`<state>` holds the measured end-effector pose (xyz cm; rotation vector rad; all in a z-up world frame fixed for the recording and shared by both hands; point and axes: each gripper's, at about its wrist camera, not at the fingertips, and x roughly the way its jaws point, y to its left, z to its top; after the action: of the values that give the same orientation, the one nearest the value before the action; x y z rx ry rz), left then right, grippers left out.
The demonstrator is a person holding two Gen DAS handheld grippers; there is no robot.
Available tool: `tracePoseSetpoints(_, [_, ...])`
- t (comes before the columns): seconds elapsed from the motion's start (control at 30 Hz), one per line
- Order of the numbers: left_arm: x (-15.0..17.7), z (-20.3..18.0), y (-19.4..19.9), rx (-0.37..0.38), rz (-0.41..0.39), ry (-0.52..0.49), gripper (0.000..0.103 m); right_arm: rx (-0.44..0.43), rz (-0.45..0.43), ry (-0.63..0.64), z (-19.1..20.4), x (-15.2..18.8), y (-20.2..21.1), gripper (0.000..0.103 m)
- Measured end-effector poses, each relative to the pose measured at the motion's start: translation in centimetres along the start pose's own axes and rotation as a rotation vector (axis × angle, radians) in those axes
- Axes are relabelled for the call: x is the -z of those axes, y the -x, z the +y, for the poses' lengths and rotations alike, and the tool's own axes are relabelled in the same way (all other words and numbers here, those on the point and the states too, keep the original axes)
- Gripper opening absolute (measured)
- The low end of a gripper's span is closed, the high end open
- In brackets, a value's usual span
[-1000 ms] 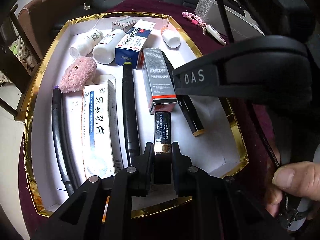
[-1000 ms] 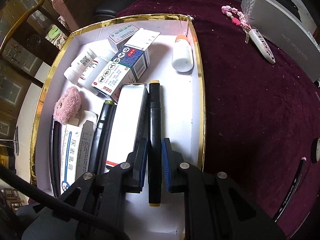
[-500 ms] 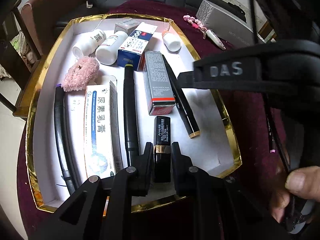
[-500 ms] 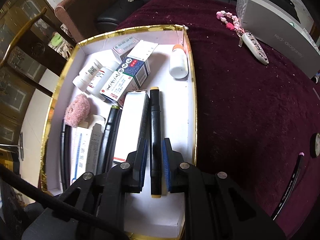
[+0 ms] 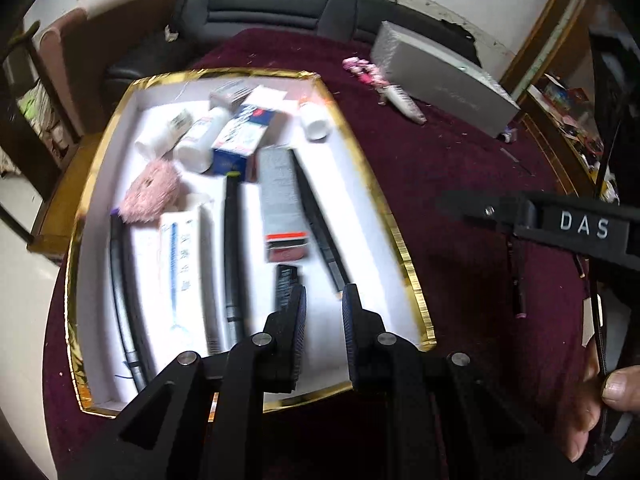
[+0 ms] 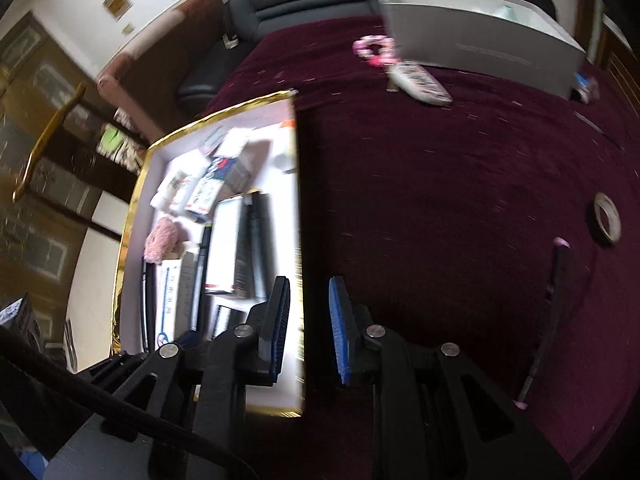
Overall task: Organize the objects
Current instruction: 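Grasp a pink-capped black marker with the left gripper while the right moves to the tape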
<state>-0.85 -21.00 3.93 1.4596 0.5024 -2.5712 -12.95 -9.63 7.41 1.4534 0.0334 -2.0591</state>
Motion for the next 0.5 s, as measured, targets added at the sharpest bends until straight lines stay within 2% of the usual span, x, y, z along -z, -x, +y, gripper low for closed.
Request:
tracePoseSetpoints(0.23, [0.6,-5.6,1.3,0.047,-0.017,-0.111,0.015,0.042,-0.045,-0.140,-7.2,1.9,3.6,0.028])
tracePoseSetpoints(0.3, [0.6,-7.4,0.8,0.074,0.006,-0.146,0.015,0.060,-0.060,-0.190,-9.7,2.5,4.6,0.035])
tracePoseSetpoints(0.5, [1.1,-13.5,-2.0,0.239,0.169,-0.212,0.019,0.105,-0.097,-0.324,-16.7,4.9,7.7,0.035])
